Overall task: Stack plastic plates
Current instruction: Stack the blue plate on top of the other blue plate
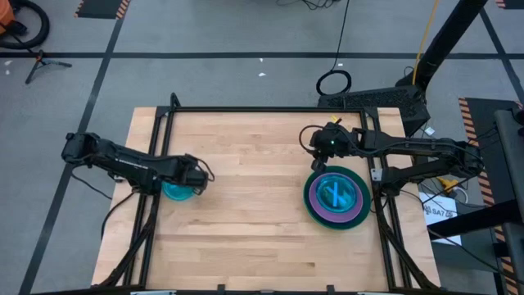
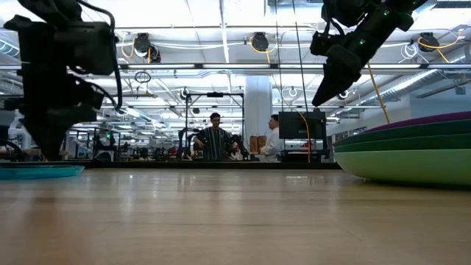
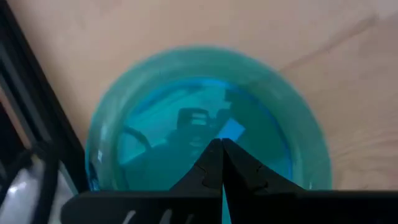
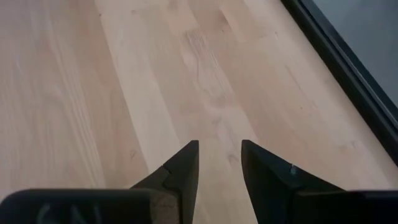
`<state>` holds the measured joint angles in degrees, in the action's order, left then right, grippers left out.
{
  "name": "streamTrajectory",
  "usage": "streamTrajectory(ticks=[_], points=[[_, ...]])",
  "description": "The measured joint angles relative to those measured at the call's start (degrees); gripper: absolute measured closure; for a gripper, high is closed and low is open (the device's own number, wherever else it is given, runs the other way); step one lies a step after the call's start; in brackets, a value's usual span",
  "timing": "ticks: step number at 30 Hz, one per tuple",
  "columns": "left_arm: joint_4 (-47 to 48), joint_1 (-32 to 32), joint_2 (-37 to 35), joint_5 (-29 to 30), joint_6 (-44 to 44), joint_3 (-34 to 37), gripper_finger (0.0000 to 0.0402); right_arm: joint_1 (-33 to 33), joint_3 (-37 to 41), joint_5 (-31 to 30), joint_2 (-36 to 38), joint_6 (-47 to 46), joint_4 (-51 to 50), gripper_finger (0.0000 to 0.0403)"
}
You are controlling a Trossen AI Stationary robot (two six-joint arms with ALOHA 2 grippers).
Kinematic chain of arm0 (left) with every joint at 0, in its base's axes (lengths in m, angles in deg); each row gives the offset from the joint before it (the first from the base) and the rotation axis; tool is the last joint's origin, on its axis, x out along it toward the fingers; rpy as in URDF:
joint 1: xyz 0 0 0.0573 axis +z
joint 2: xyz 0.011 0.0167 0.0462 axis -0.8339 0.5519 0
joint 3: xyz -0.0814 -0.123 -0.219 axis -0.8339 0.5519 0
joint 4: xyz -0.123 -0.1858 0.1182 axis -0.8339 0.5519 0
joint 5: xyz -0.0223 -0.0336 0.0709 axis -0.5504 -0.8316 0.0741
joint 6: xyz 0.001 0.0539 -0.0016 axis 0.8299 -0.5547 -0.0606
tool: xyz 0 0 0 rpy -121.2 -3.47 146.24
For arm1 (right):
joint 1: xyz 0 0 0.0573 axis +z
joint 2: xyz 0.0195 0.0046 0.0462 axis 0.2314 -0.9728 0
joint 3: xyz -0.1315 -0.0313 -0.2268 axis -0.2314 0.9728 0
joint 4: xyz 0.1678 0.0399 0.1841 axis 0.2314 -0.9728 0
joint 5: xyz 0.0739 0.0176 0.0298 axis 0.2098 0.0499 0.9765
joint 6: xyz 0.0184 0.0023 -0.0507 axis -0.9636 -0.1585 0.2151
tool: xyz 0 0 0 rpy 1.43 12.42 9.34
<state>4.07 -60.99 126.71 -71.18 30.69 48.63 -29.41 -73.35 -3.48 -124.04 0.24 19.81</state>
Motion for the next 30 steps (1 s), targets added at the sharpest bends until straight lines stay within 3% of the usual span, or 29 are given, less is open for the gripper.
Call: streamTrajectory(ticks=[6,17,24,30], points=[[-3.86,-0.15,2.86,-0.92,1.87,0.78,0.0400,0.00,0.00,-0.02,0.00,2.26,1.00,0.0287],[-24.75,-0.04,8.04,-2.28,-4.00,0.76,0.0400,0.00,0.00,-0.02,0.00,2.77,1.04,0.0287],[-37.08,-0.04,8.85,-2.93,-17.75,-4.42,0.0400,0.00,0.00,-0.02,0.02,2.77,1.09,0.0287],[-33.97,-0.04,8.84,-3.05,-34.55,-12.49,0.0400,0.00,-0.01,-0.02,0.02,2.77,1.09,0.0287]])
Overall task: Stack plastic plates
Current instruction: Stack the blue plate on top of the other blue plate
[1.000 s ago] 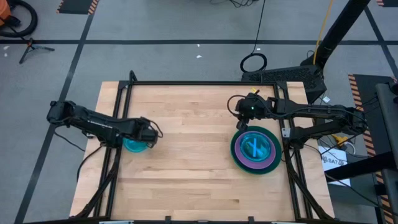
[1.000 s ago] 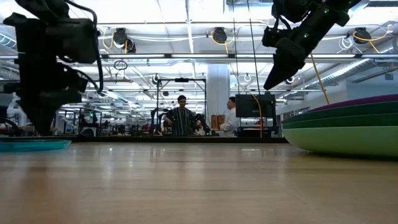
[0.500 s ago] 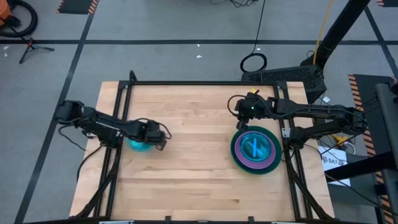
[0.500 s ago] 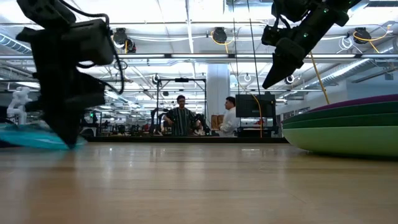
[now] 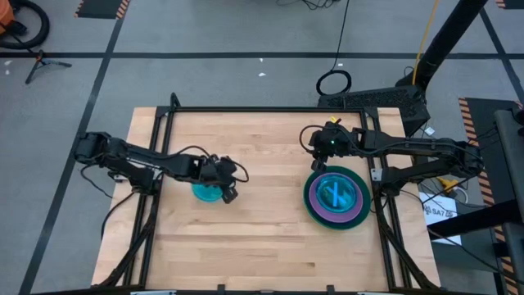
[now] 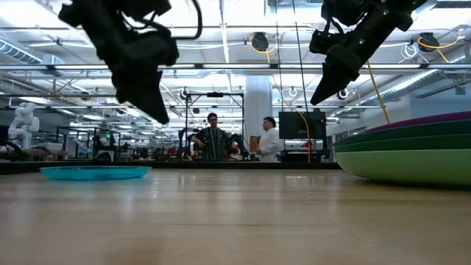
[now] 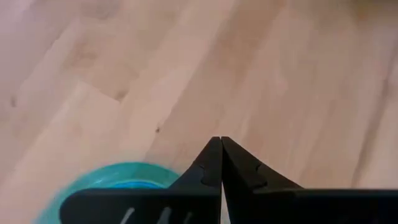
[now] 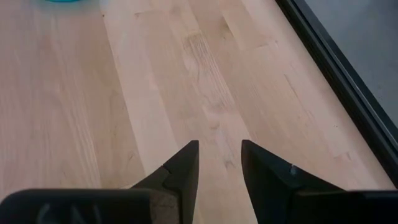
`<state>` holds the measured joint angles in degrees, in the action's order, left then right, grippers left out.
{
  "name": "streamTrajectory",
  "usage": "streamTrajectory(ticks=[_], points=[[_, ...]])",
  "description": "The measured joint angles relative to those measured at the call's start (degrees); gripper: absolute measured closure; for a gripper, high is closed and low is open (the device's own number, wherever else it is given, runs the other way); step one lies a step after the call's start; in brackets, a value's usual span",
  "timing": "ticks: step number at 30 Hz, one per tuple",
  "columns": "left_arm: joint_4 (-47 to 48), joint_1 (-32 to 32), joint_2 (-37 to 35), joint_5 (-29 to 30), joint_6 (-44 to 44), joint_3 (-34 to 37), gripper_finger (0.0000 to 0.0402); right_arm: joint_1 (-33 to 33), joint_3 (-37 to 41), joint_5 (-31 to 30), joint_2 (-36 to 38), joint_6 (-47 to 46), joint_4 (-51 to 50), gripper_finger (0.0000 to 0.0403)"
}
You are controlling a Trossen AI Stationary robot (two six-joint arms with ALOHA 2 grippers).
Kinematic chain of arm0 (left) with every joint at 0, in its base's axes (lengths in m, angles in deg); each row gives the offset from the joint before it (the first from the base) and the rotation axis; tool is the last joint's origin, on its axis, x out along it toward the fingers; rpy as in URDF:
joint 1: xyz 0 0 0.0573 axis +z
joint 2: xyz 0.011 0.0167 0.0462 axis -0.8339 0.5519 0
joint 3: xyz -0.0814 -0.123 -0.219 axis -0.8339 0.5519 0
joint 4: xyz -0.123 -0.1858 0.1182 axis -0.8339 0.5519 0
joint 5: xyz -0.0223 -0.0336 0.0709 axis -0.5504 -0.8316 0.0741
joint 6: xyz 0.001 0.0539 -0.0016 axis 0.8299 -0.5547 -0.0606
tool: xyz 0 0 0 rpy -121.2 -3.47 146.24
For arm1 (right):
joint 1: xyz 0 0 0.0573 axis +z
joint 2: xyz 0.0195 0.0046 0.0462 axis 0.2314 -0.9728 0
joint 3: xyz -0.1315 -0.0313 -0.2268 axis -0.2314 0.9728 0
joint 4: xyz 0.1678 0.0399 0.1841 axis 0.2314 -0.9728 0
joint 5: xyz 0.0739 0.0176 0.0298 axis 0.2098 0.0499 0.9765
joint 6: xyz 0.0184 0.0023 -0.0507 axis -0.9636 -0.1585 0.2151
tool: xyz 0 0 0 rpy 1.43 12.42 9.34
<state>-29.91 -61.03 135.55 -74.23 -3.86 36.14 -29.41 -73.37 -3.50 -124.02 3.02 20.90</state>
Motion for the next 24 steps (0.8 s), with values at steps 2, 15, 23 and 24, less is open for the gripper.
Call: streamTrajectory(ticks=[2,15,23,24], points=[[5.05,0.40,-0.01,-2.38,-7.69,-2.47,0.0400,0.00,-0.01,0.00,0.00,0.00,0.00,0.0287],[23.97,17.88,-0.12,-16.46,-37.21,-3.83,0.0400,0.00,-0.01,0.00,0.00,-0.02,0.00,0.0287],[24.35,27.70,0.12,-16.08,-42.13,-3.81,0.0386,0.00,-0.01,0.00,0.00,-0.02,0.00,0.0287],[25.33,28.15,0.14,-16.11,-42.86,-3.81,0.0376,0.00,-0.01,0.00,0.00,-0.02,0.00,0.0287]])
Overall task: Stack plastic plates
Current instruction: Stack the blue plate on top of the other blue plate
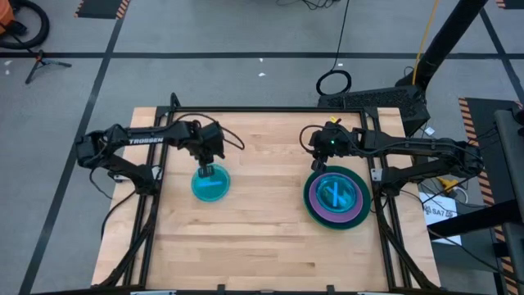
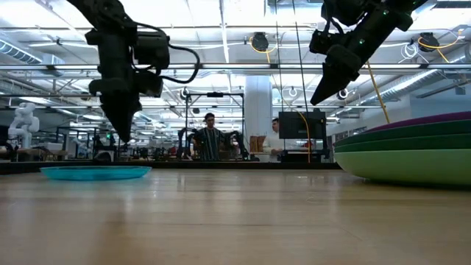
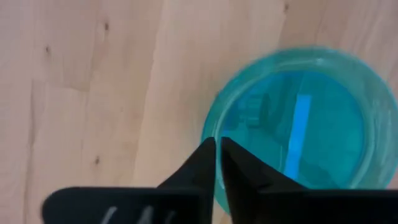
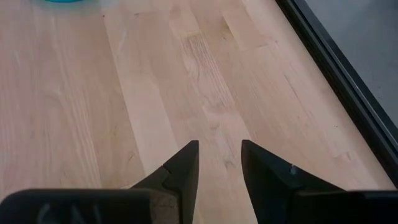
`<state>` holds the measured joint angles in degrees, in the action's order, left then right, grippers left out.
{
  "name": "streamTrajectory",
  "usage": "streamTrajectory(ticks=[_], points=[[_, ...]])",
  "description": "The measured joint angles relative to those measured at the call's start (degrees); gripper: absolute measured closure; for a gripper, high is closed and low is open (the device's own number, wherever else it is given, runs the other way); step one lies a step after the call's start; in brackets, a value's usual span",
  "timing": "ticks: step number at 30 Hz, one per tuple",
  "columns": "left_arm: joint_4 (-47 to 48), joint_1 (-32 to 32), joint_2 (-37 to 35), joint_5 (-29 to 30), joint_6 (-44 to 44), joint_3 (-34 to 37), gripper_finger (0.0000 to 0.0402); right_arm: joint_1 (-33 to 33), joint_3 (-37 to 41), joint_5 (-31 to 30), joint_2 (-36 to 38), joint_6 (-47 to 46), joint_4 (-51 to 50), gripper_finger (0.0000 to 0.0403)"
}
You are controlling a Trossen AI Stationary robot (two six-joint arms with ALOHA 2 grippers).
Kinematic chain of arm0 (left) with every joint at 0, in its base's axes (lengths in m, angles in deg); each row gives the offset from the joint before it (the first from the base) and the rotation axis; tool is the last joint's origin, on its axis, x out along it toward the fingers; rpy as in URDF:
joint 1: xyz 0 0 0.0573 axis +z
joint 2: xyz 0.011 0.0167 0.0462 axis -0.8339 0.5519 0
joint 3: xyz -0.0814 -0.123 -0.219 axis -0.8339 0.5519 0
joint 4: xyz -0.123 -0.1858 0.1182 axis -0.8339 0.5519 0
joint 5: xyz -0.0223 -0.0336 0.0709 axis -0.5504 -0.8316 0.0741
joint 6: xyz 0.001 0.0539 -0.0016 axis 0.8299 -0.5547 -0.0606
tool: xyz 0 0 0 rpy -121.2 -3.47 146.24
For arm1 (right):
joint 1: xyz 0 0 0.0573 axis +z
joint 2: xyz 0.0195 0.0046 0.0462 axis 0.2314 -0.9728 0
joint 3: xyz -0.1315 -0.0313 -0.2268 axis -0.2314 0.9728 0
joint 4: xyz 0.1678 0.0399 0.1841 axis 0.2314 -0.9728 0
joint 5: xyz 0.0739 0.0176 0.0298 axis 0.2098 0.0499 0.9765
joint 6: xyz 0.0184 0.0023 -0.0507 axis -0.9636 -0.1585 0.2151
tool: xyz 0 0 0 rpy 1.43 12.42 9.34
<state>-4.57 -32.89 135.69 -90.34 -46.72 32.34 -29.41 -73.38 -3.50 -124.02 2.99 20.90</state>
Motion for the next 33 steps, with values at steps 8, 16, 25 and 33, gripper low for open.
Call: streamTrajectory(ticks=[8,16,25,33], points=[[1.59,1.21,-0.04,-0.19,-1.17,0.02,0.0264,0.00,0.00,0.01,0.00,0.00,0.00,0.0287],[0.75,1.15,3.48,-0.21,-1.67,0.31,0.0239,0.00,-0.01,0.02,0.00,0.00,0.00,0.0287],[-1.37,1.19,10.54,-0.21,-2.58,0.63,0.0238,0.00,-0.02,0.02,0.00,0.00,-0.02,0.0287],[-1.57,0.50,15.15,-0.06,-3.81,0.31,0.0238,0.02,-0.02,0.02,0.00,0.00,-0.02,0.0287]])
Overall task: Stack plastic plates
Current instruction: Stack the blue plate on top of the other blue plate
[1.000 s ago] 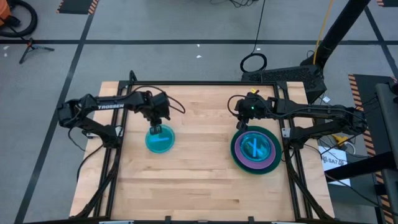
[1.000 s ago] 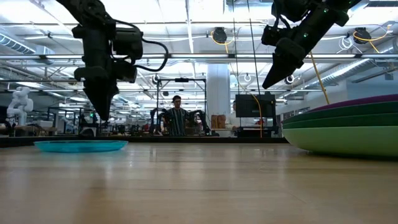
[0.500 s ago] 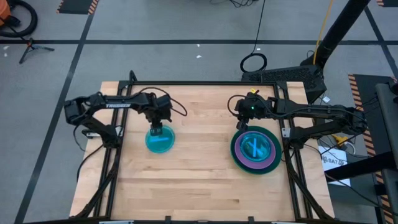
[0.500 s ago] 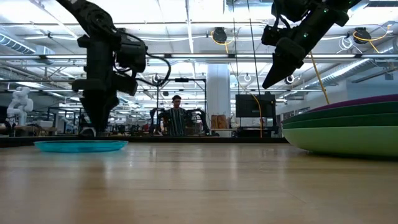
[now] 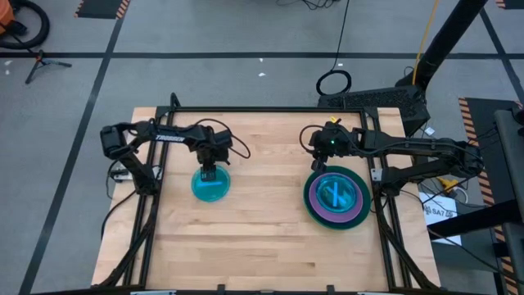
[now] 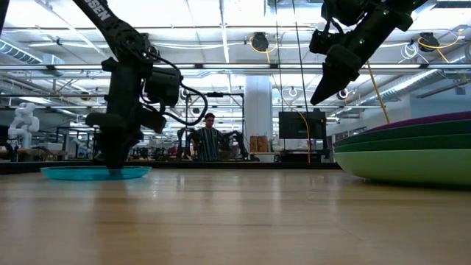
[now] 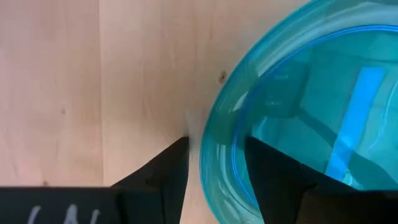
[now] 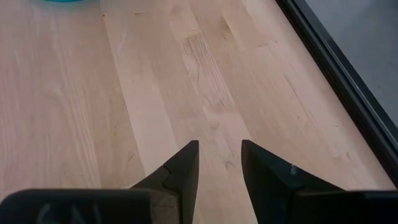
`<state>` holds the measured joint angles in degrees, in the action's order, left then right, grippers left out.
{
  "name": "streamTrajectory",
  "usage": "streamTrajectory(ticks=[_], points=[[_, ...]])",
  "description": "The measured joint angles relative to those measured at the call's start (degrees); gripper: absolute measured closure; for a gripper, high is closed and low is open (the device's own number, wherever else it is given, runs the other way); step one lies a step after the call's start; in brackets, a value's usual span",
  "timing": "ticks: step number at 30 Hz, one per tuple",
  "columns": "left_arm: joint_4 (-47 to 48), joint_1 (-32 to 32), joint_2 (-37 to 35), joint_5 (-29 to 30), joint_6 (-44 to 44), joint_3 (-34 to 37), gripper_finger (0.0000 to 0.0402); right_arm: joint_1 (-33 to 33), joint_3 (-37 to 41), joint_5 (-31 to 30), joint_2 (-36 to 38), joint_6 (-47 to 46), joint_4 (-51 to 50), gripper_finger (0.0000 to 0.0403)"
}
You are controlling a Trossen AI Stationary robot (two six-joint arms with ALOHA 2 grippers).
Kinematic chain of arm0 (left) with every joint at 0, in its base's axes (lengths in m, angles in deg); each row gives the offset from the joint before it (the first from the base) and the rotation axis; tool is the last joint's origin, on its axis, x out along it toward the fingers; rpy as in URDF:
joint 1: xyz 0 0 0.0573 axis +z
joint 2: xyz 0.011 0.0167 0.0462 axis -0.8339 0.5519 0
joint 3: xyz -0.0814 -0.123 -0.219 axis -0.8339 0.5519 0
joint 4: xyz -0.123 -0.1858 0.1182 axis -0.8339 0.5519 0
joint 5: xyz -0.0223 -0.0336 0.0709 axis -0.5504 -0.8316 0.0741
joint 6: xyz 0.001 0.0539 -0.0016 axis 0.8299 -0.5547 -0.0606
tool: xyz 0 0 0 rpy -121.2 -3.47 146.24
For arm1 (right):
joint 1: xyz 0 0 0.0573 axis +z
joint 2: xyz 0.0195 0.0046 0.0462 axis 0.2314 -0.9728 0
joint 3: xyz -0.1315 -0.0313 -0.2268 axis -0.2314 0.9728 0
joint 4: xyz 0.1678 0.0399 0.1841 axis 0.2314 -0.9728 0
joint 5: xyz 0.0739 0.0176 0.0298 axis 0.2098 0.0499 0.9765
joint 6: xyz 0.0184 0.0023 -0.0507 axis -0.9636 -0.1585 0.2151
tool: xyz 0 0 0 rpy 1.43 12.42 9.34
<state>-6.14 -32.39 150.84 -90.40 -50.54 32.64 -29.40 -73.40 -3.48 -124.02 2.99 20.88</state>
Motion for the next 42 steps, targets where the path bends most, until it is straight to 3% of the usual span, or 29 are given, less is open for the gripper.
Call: streamTrajectory(ticks=[6,15,20,26,32,42], points=[[-0.01,-0.69,-0.79,0.42,-0.10,0.24,0.0251,-0.02,0.00,0.00,0.00,0.44,0.00,0.0287],[0.09,-0.73,-0.96,0.90,0.18,0.26,0.0344,-0.02,0.00,0.00,0.00,0.44,0.00,0.0287],[0.61,-0.73,-1.03,0.88,1.71,0.22,0.0375,-0.02,0.00,0.00,0.00,0.44,0.00,0.0287],[1.81,-0.74,-1.87,0.86,2.89,0.06,0.0392,-0.01,0.00,0.00,0.00,0.17,0.00,0.0287],[7.23,-1.74,-3.70,1.70,7.82,-5.28,0.0394,0.00,0.00,0.00,0.00,-1.07,0.49,0.0287],[5.16,-9.10,-4.90,13.74,17.43,-17.31,0.0395,1.16,-0.04,1.13,-0.51,-5.36,5.95,0.0287]])
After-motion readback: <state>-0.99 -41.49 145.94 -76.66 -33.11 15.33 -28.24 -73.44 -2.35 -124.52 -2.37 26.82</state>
